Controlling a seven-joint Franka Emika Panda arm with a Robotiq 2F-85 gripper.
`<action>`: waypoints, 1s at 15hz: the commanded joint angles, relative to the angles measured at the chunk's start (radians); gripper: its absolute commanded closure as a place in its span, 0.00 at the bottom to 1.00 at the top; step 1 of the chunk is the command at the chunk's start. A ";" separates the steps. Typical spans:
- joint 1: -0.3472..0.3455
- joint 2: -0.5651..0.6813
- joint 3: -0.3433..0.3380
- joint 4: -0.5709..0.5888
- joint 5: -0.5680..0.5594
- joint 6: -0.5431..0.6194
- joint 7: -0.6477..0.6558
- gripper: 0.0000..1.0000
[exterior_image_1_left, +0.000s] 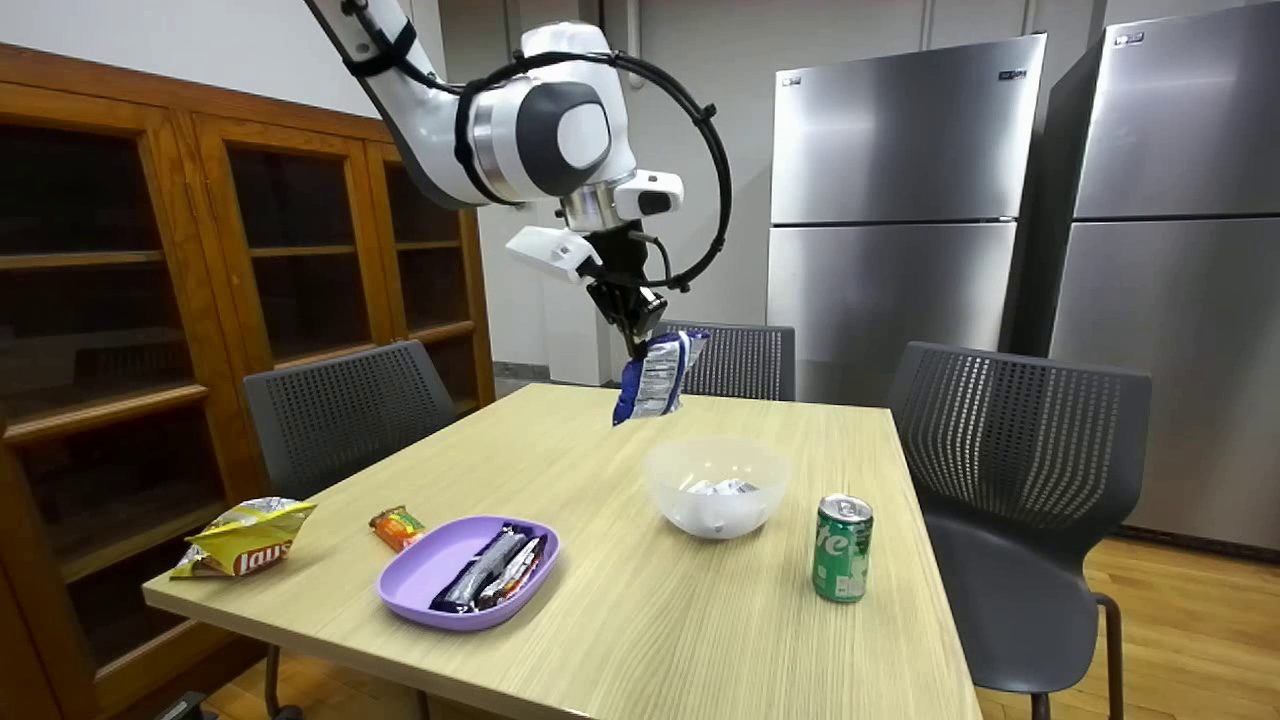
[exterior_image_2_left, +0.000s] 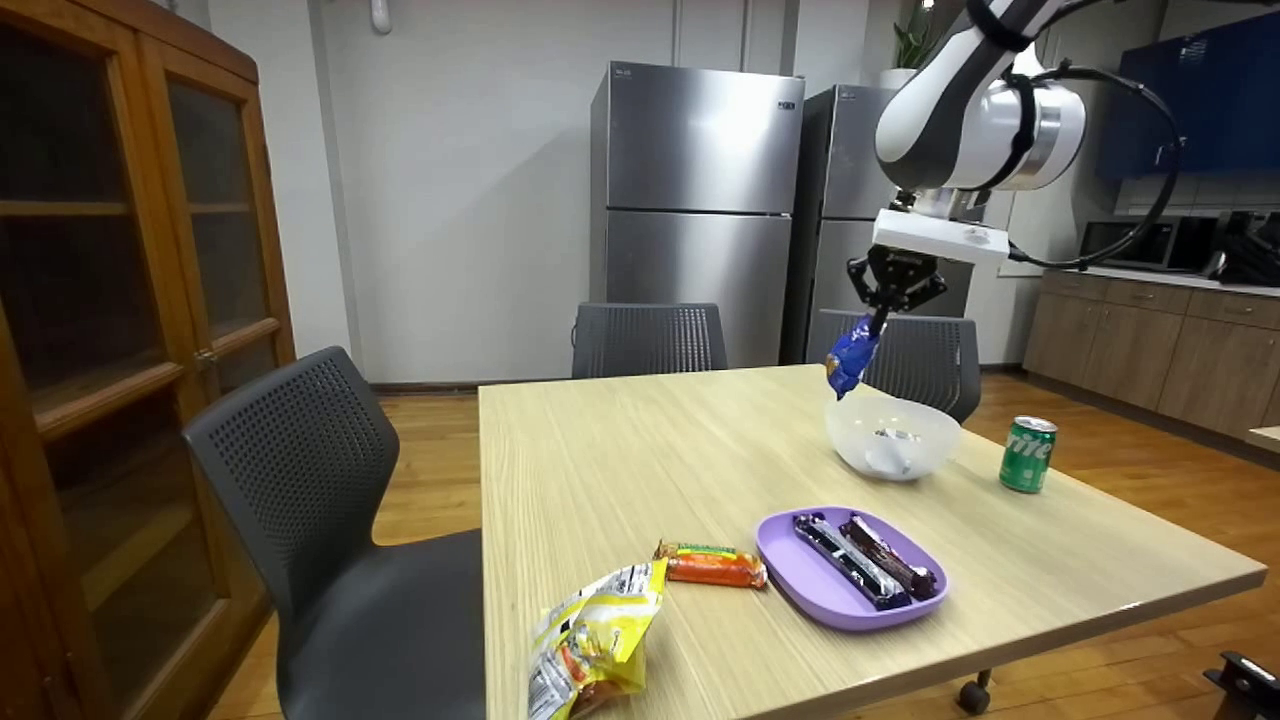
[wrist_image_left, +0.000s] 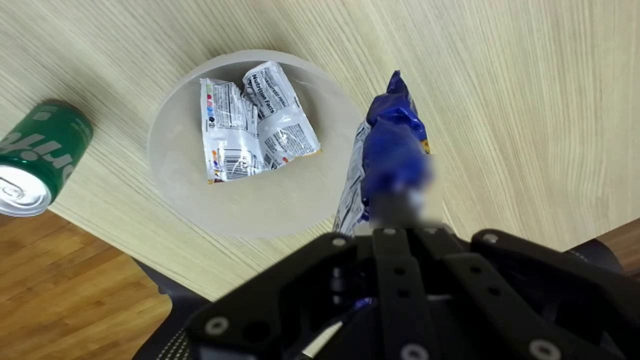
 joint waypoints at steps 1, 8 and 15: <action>-0.030 0.002 0.003 0.011 -0.014 -0.001 0.044 1.00; -0.065 0.052 -0.014 0.052 -0.002 -0.016 0.076 1.00; -0.072 0.190 -0.020 0.161 0.029 -0.027 0.116 1.00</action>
